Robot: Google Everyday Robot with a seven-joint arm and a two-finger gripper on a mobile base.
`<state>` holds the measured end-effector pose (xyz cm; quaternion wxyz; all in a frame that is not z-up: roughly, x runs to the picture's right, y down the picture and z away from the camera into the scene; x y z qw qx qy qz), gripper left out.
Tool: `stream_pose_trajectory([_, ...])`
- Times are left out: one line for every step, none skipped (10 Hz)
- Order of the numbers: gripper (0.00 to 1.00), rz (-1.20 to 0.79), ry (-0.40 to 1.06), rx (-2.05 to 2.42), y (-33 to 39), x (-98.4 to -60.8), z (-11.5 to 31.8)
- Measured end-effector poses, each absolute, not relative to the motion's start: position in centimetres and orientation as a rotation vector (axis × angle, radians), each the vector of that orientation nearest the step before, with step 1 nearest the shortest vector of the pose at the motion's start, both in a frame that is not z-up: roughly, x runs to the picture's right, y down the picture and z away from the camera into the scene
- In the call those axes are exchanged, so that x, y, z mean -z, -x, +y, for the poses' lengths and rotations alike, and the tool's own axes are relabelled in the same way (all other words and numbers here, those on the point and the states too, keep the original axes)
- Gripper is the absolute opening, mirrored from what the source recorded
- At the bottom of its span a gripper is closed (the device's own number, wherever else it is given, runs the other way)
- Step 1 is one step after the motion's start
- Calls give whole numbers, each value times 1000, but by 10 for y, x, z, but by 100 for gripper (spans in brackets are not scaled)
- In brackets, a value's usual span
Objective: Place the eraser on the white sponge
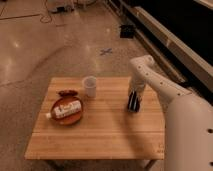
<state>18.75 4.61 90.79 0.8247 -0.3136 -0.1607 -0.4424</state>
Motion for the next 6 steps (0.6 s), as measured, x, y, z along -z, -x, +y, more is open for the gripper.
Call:
stream_pose_trajectory([80, -337, 666, 943, -189, -907, 45])
stream_pose_trajectory([80, -323, 669, 944, -194, -906, 43])
stream_pose_trajectory([80, -308, 667, 946, -200, -903, 40])
stream_pose_trajectory([80, -294, 656, 941, -206, -898, 32])
stream_pose_trajectory([80, -286, 639, 934, -211, -894, 23])
stream_pose_trajectory([75, -282, 637, 932, -223, -886, 15])
